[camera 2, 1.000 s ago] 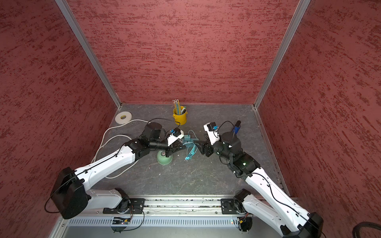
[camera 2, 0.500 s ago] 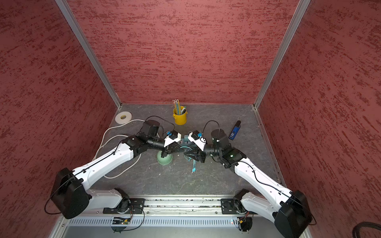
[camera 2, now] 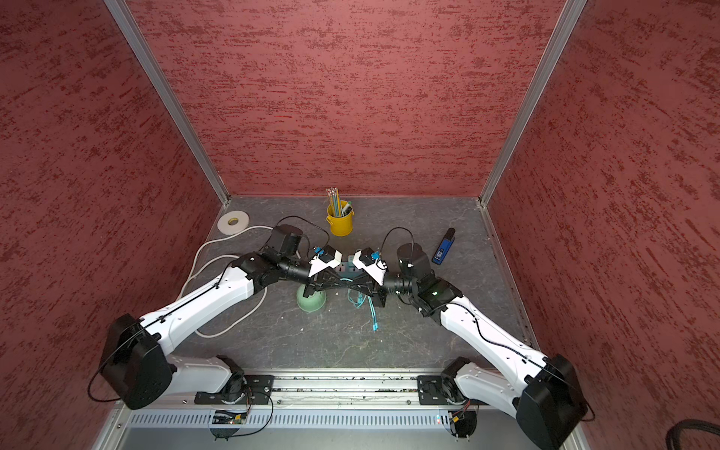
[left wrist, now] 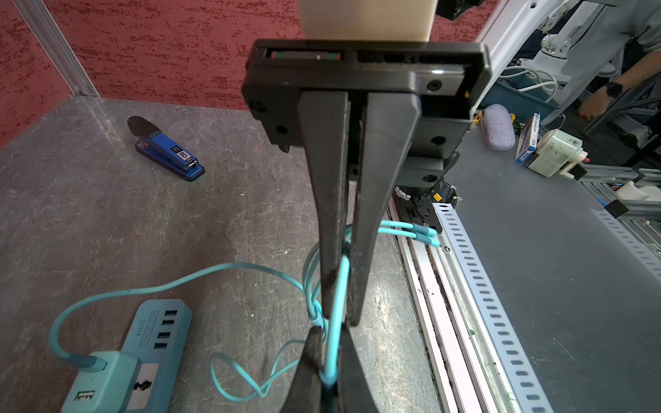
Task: Charge the cordless meat grinders
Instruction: Pick up the charging cable from the center of the board.
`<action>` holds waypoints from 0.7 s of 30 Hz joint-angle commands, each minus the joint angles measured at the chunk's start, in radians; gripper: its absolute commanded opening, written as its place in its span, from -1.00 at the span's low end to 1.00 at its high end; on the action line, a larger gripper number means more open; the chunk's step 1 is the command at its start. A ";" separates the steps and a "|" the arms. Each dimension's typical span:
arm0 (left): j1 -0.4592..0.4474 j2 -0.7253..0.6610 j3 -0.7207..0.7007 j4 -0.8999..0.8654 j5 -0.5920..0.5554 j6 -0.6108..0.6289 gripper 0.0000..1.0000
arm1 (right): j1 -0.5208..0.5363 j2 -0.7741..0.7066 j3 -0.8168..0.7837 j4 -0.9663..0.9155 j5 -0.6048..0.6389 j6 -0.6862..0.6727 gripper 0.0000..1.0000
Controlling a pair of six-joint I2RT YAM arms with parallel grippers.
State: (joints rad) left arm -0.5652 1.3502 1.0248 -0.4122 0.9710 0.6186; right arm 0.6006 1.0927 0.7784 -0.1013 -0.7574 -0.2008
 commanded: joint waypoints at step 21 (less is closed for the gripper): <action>0.122 -0.201 -0.293 0.612 0.193 -0.467 -0.01 | -0.013 -0.028 -0.016 0.056 -0.037 0.016 -1.00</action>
State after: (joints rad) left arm -0.4538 1.1633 0.7357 0.1017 1.1473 0.2123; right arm 0.5919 1.0592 0.7715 -0.0498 -0.7784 -0.1905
